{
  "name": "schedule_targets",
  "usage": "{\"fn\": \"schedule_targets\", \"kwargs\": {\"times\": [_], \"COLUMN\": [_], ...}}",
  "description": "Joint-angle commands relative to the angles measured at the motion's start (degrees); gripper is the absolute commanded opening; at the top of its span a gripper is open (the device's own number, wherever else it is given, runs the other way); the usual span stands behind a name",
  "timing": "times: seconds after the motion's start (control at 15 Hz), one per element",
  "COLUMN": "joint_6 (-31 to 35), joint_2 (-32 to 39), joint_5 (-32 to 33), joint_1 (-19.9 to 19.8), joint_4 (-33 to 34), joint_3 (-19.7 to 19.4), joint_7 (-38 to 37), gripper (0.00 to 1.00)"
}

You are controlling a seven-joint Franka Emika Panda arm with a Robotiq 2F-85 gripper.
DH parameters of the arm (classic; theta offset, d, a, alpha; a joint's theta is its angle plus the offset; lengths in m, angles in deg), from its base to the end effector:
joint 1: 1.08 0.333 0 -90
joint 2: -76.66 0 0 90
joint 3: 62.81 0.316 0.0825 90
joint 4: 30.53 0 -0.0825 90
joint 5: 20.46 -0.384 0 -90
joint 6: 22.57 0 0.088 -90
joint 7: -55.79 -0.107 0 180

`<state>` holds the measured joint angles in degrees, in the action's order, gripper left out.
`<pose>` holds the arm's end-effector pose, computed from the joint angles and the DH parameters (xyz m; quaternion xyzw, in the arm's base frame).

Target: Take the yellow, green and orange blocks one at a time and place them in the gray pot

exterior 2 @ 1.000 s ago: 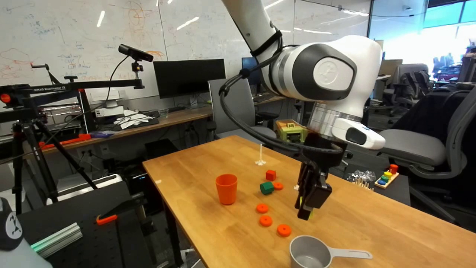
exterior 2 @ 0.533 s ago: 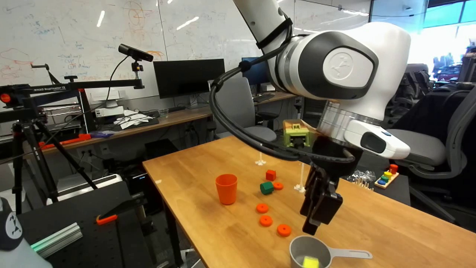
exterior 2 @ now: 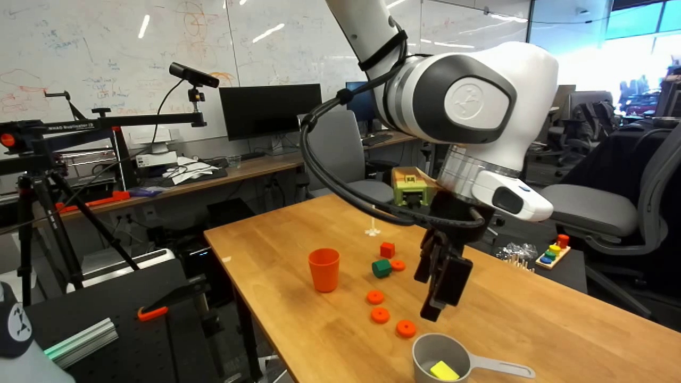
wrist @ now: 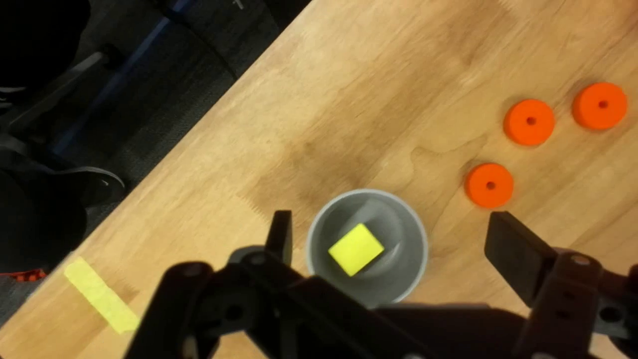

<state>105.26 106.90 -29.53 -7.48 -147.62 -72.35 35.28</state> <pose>0.5352 -0.1501 0.1593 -0.9187 0.3594 0.1637 0.0041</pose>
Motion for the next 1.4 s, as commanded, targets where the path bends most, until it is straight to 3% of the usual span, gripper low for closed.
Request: {"fn": "schedule_targets", "kwargs": {"times": [0.0, 0.33, 0.67, 1.0, 1.33], "joint_6": [2.15, 3.3, -0.93, -3.32, -2.58], "joint_2": [3.24, 11.13, 17.94, 23.65, 29.11], "joint_5": [-0.54, 1.59, 6.41, 8.79, 6.82], "joint_1": [3.75, 11.26, 16.28, 16.48, 15.82], "joint_4": [2.86, 11.31, 21.24, 30.11, 35.69], "joint_3": [5.12, 9.84, 8.51, 7.79, 9.76], "joint_7": [1.34, 1.2, 1.01, 1.15, 2.24], "gripper": [1.0, 1.0, 1.0, 1.0, 1.0]}}
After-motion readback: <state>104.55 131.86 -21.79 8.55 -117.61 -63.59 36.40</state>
